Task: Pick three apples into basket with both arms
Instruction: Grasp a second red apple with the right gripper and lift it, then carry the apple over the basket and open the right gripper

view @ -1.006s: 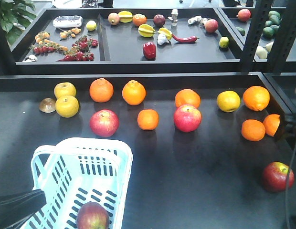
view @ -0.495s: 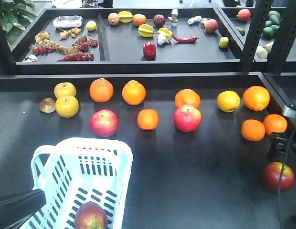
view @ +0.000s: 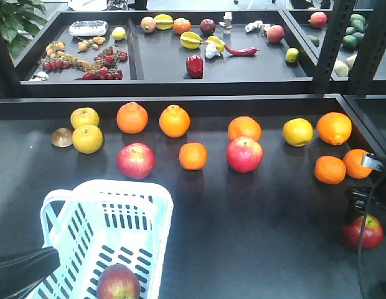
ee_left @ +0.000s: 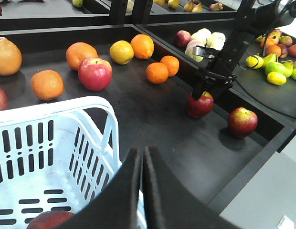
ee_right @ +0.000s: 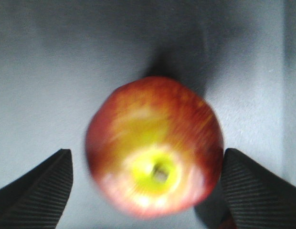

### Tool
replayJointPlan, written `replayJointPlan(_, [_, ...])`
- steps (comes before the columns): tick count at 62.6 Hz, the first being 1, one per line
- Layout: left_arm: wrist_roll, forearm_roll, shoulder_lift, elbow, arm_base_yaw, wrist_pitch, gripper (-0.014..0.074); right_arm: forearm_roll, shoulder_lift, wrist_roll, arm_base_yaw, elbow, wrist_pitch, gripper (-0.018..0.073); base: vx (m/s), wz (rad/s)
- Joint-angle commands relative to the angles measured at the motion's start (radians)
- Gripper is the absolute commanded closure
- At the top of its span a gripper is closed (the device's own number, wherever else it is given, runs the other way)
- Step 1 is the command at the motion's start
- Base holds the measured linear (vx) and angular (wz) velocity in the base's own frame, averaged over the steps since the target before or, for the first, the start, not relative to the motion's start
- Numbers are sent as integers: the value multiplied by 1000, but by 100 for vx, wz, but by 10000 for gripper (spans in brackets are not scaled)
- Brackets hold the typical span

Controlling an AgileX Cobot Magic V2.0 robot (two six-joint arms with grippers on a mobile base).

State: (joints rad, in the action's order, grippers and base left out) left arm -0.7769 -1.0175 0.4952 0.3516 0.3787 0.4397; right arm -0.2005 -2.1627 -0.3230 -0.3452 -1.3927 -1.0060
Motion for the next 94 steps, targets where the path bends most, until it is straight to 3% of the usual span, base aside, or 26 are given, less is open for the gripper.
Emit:
replayJointPlan(1, [0,-33,2,24,0,-39,602,-14,34,-8,-4,-21,-7,-35,0,0])
replayJointPlan(16, [0,-33,4,24,0,-39,602,-21,28,-8,-4,-21,-17,3,0,0])
replayJointPlan(27, [0,-33,4,24,0,-39,602,-71,44,-47,-4,-21,-71,195,0,0])
replayJointPlan(33, [0,-34,4,24,0,-39,602,-148,78,-103,-4,-21,-108,340,0,0])
replayJointPlan(42, [0,-34,4,24,0,-39,602,-339,186,-241,-4,-21,-193,563,0,0])
replayJointPlan(49, [0,-34,4,24,0,-39,602,-520,279,-305,-1,-18,-283,568,0,0])
replayJointPlan(55, [1,-34,4,24,0,-39,602,-565,366,-338,33,-6,-282,564,0,0])
replayJointPlan(63, [1,-34,4,24,0,-40,602,-563,469,-335,158,-6,-282,564,0,0])
replayJointPlan(86, [2,-34,4,24,0,-39,602,-593,684,-324,697,-6,-222,564,0,0])
replayJointPlan(94, [2,-34,4,24,0,-43,602,-587,667,-316,828,-6,-171,564,0,0])
